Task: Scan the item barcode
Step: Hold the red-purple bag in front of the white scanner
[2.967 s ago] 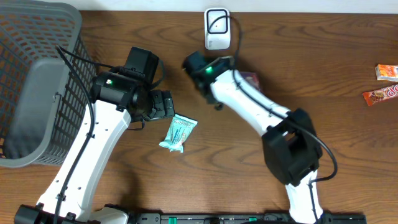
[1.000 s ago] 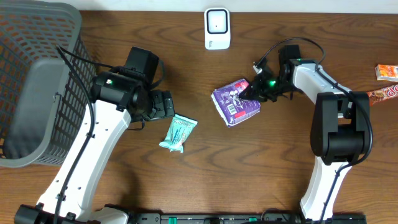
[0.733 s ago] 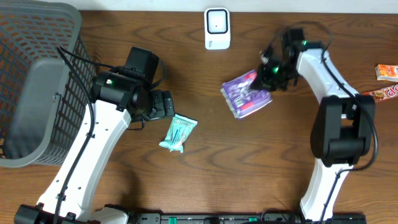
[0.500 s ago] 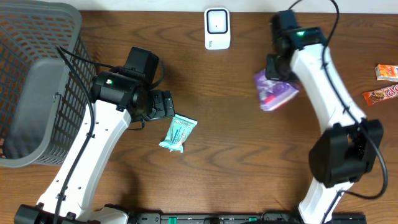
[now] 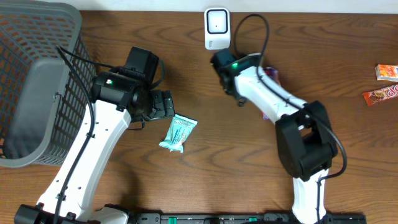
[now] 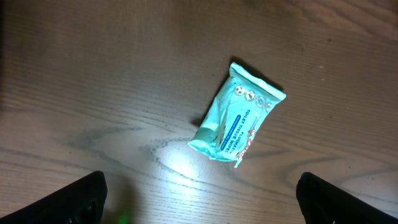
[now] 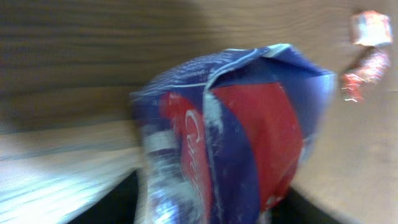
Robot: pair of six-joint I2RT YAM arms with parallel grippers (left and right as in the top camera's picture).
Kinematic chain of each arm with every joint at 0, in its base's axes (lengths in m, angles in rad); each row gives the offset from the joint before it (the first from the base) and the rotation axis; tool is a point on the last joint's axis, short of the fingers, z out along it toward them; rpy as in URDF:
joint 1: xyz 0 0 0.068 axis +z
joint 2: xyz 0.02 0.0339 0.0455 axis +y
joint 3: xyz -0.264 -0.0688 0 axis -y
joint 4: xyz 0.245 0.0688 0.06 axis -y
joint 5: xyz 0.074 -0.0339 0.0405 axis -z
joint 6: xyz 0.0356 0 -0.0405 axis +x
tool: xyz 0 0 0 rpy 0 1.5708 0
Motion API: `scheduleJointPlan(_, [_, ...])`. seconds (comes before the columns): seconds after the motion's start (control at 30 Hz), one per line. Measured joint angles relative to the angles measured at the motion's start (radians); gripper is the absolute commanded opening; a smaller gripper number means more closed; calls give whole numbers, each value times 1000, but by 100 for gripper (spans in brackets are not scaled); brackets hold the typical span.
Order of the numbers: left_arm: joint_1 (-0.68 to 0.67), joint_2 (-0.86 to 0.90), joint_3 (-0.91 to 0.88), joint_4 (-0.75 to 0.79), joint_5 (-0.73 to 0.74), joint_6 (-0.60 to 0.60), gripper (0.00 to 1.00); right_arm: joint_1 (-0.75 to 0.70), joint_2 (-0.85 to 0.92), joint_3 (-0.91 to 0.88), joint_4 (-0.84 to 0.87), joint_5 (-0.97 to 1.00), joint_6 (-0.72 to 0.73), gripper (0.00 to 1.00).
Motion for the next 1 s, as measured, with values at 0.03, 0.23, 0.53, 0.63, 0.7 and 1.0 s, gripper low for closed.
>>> scheduleJointPlan(0.03, [0,0,0,0,0,0,98,16,0,12,3,-30,0,99])
scheduleJointPlan(0.23, [0,0,0,0,0,0,98,47,2,220,-103,-238,2,99])
scheduleJointPlan(0.53, [0,0,0,0,0,0,98,-199,-10,539,-389,-581,-132,99])
scheduleJointPlan(0.63, [0,0,0,0,0,0,98,-271,-10,498,-443,-700,-217,99])
scheduleJointPlan(0.7, [0,0,0,0,0,0,98,-302,-10,430,-435,-772,-272,99])
scheduleJointPlan(1.0, [0,0,0,0,0,0,98,-367,-5,60,-82,-1022,-336,78])
